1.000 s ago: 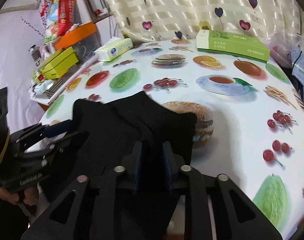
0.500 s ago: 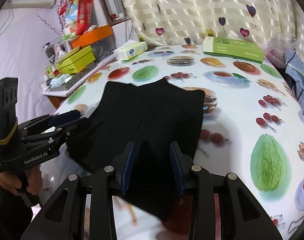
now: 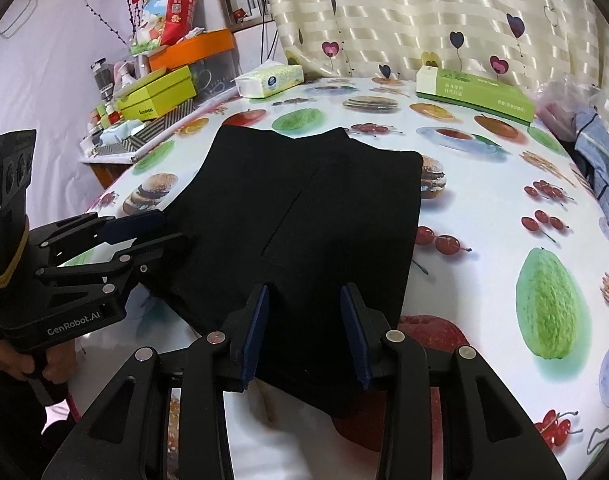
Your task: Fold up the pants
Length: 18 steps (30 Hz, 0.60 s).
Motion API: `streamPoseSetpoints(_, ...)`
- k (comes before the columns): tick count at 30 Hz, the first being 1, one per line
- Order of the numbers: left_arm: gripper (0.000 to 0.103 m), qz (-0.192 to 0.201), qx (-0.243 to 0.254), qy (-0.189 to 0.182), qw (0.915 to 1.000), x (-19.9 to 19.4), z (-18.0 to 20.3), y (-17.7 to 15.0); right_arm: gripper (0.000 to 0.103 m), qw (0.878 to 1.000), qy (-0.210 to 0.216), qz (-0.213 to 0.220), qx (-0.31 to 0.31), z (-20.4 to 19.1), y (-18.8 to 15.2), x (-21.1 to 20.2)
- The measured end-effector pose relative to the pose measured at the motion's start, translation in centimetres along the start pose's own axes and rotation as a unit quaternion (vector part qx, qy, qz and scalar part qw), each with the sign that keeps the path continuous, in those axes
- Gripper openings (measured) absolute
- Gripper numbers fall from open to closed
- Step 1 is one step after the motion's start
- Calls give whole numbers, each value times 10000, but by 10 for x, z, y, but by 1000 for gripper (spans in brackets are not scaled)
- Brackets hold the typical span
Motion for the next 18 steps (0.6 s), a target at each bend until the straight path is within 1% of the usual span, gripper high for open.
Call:
streamPoseSetpoints(4,46,0,-73,-55,10000,0,-2,0,39,10000,23,-3,34,1,0,0)
streamPoseSetpoints(8,46,25,-28,0,10000,-3,-2,0,39,10000,-63,29,-19,-3,-1,-6)
streamPoseSetpoints(11,46,60,-33,-19,10000,-10,-1,0,39,10000,12,93,0,-4,-3,-14)
streamPoseSetpoints(15,46,134,-95,-76,9998,-21,-3,-5,44,9998,65,195,79,-3,-8,-26)
streamPoseSetpoints(18,46,128,-206,-110,9996,-27,-8,-10,45,9994,152,254,162,-1,-11,-34)
Point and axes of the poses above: each gripper's, at about its wrist camera, not at the fingertips, and x roughly the way its jaws point, z to its right, y to its top, the point moved 4 cm from there along x, roughly the way its jaws point, and after that the axes turned 1 degree about z, right-handed, at the moved point
